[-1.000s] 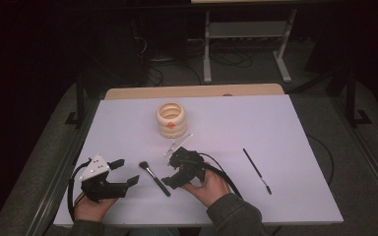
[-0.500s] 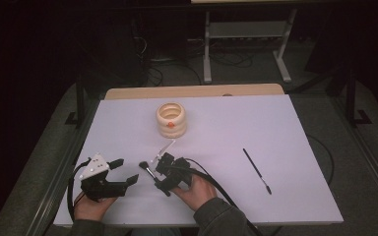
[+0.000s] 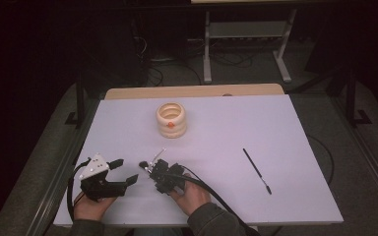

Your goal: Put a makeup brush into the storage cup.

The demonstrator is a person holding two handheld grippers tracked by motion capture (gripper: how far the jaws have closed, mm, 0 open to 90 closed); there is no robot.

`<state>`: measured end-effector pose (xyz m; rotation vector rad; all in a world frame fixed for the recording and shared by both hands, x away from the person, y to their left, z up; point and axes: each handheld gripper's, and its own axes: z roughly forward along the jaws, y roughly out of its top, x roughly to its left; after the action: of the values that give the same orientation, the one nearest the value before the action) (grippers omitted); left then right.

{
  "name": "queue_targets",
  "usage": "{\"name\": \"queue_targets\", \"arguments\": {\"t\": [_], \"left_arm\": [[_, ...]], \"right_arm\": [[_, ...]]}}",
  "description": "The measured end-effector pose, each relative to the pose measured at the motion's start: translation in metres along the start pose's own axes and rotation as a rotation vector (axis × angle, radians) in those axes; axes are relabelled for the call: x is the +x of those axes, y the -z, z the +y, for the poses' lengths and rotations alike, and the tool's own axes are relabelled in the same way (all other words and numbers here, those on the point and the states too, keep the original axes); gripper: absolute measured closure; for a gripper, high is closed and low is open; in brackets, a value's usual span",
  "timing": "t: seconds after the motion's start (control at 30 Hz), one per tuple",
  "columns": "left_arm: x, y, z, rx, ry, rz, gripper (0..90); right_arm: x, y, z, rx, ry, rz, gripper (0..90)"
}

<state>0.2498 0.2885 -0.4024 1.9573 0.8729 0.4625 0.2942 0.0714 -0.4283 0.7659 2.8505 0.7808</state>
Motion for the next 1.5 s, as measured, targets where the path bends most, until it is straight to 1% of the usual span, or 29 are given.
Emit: {"name": "queue_targets", "arguments": {"t": [0.13, 0.17, 0.23, 0.27, 0.37, 0.4, 0.43, 0.5, 0.6, 0.63, 0.67, 0.73, 0.8, 0.87, 0.93, 1.03, 1.13, 1.17, 1.27, 1.4, 1.43, 1.5], "left_arm": [[0.001, 0.0, 0.001, -0.001, 0.0, 0.002, 22.6], [0.0, 0.0, 0.001, -0.003, -0.001, 0.001, 22.6], [0.0, -0.001, 0.001, -0.002, 0.0, -0.002, 22.6], [0.0, -0.002, 0.001, 0.004, -0.01, -0.002, 22.6], [0.0, -0.002, 0.0, 0.007, -0.002, -0.005, 22.6], [0.001, -0.002, 0.0, 0.004, -0.009, -0.004, 22.6], [0.0, -0.001, 0.0, 0.002, 0.002, -0.003, 22.6], [0.001, 0.0, 0.0, 0.001, 0.002, -0.002, 22.6], [0.002, -0.001, 0.0, 0.004, 0.003, -0.004, 22.6], [0.002, -0.001, 0.0, 0.006, -0.003, -0.006, 22.6], [0.002, -0.001, 0.0, 0.005, 0.005, -0.005, 22.6], [0.003, -0.001, -0.001, 0.006, 0.005, -0.006, 22.6], [0.003, -0.001, -0.001, -0.002, 0.018, -0.006, 22.6], [0.004, 0.0, -0.001, 0.001, 0.016, -0.007, 22.6], [0.004, -0.001, -0.001, -0.003, 0.016, -0.007, 22.6], [0.003, -0.001, -0.001, -0.001, 0.013, -0.012, 22.6], [0.003, 0.0, -0.001, 0.0, 0.012, -0.014, 22.5], [0.003, 0.0, -0.001, -0.004, 0.014, -0.013, 22.5], [0.003, 0.0, 0.0, -0.008, 0.017, -0.017, 22.6], [0.002, -0.001, 0.0, -0.012, 0.021, -0.026, 22.5], [0.002, -0.001, 0.001, -0.013, 0.016, -0.03, 22.5], [0.002, -0.001, 0.001, -0.017, 0.018, -0.034, 22.5]], "right_arm": [[0.004, 0.0, -0.001, -0.007, -0.053, -0.038, 76.6], [0.004, 0.0, -0.001, -0.004, -0.057, -0.04, 78.2], [0.003, -0.001, -0.001, -0.005, -0.067, -0.036, 78.4], [0.002, -0.001, -0.002, -0.008, -0.077, -0.031, 78.4], [0.003, -0.001, 0.001, 0.006, -0.065, -0.035, 78.5], [0.003, -0.001, 0.001, 0.009, -0.061, -0.035, 78.5], [0.003, -0.001, 0.001, 0.012, -0.062, -0.032, 78.6], [0.003, -0.001, 0.001, 0.008, -0.059, -0.034, 78.7], [0.0, -0.001, 0.001, 0.007, -0.058, -0.018, 78.7], [-0.002, 0.0, 0.001, 0.005, -0.062, -0.002, 78.8], [-0.003, 0.0, 0.001, 0.006, -0.064, 0.009, 78.8], [-0.005, 0.0, 0.0, 0.002, -0.047, 0.014, 78.8], [-0.007, 0.0, -0.001, -0.007, -0.054, 0.034, 78.8], [-0.01, 0.0, -0.003, -0.02, -0.056, 0.045, 78.8], [-0.012, 0.001, -0.005, -0.034, -0.07, 0.062, 78.8], [-0.014, 0.002, -0.007, -0.035, -0.086, 0.089, 78.8], [-0.017, 0.003, -0.009, -0.037, -0.087, 0.088, 78.8], [-0.019, 0.004, -0.01, -0.041, -0.094, 0.098, 78.8], [-0.022, 0.007, -0.012, -0.054, -0.109, 0.105, 78.8], [-0.025, 0.014, -0.015, -0.065, -0.122, 0.108, 78.8], [-0.027, 0.016, -0.016, -0.071, -0.117, 0.105, 78.8], [-0.029, 0.021, -0.018, -0.077, -0.119, 0.104, 78.8]]}}
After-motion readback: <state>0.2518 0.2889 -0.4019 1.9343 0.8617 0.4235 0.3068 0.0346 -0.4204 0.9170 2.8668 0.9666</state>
